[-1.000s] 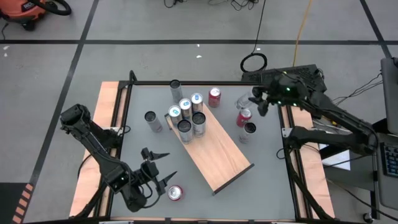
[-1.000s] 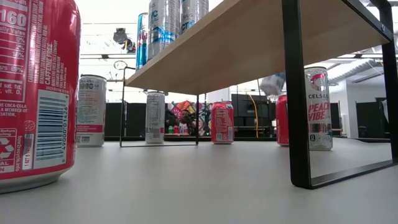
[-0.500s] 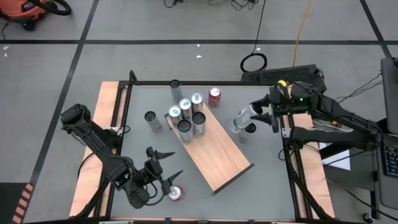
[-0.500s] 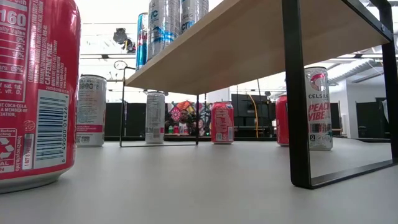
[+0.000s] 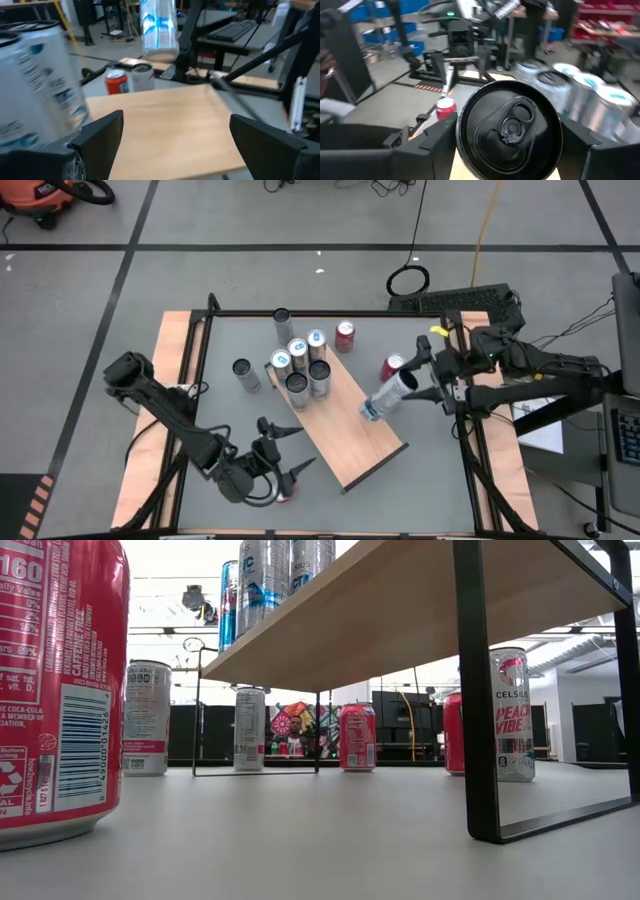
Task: Place canned beverage on shelf
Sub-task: Put the white soda can on the shelf aligned with the other white soda cans
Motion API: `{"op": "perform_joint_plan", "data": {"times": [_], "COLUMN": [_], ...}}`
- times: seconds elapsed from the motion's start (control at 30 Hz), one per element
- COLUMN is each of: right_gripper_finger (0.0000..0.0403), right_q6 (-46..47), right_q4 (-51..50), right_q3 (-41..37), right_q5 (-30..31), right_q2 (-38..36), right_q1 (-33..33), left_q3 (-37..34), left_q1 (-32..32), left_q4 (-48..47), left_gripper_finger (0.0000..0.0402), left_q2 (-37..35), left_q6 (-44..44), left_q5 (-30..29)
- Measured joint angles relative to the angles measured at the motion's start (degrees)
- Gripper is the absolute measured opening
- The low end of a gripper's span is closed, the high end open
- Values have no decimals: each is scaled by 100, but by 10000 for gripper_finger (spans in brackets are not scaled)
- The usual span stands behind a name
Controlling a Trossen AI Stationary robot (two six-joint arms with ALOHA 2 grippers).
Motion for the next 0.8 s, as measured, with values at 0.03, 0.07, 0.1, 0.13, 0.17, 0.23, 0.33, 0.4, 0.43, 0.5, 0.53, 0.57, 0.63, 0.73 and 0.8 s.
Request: {"op": "perform_joint_plan", "data": {"times": [0.03, 0.07, 0.1, 0.13, 0.17, 0.23, 0.33, 0.4, 0.43, 0.5, 0.53, 0.57, 0.63, 0.73, 0.8], "right_gripper_finger": [230, 230, 230, 230, 230, 230, 230, 231, 231, 231, 231, 231, 231, 231, 231], "right_q6": [-92, -189, -299, -427, -555, -804, -1047, -1157, -1208, -1326, -1405, -1483, -1638, -1822, -1884], "right_q4": [82, 158, 238, 321, 395, 487, 653, 860, 972, 1175, 1260, 1346, 1526, 1807, 1956], "right_q3": [0, 0, 0, 0, 0, 2, 2, 2, 2, 2, 2, 2, 2, 2, 2], "right_q5": [2, 6, 9, 12, 11, 9, 3, 7, 8, 21, 24, 26, 30, 35, 33], "right_q2": [52, 108, 169, 232, 300, 431, 659, 823, 906, 1065, 1147, 1227, 1393, 1599, 1714], "right_q1": [99, 205, 312, 422, 529, 728, 995, 1156, 1230, 1366, 1437, 1499, 1622, 1770, 1843], "left_q3": [0, 2, 2, 2, 2, 2, 2, 2, 2, 2, 7, 6, 3, 5, 4], "left_q1": [35, 67, 94, 114, 147, 207, 264, 310, 336, 427, 480, 512, 551, 632, 646], "left_q4": [204, 373, 495, 597, 689, 807, 1006, 1153, 1210, 1358, 1446, 1491, 1561, 1728, 1717], "left_gripper_finger": [365, 365, 365, 365, 365, 365, 365, 365, 365, 365, 365, 365, 365, 365, 365], "left_q2": [46, 86, 119, 161, 204, 266, 331, 372, 382, 402, 427, 449, 494, 560, 581], "left_q6": [106, 202, 285, 332, 344, 377, 472, 542, 604, 639, 650, 691, 815, 829, 827], "left_q5": [44, 88, 141, 157, 175, 233, 385, 546, 659, 896, 1012, 1120, 1340, 1816, 1946]}}
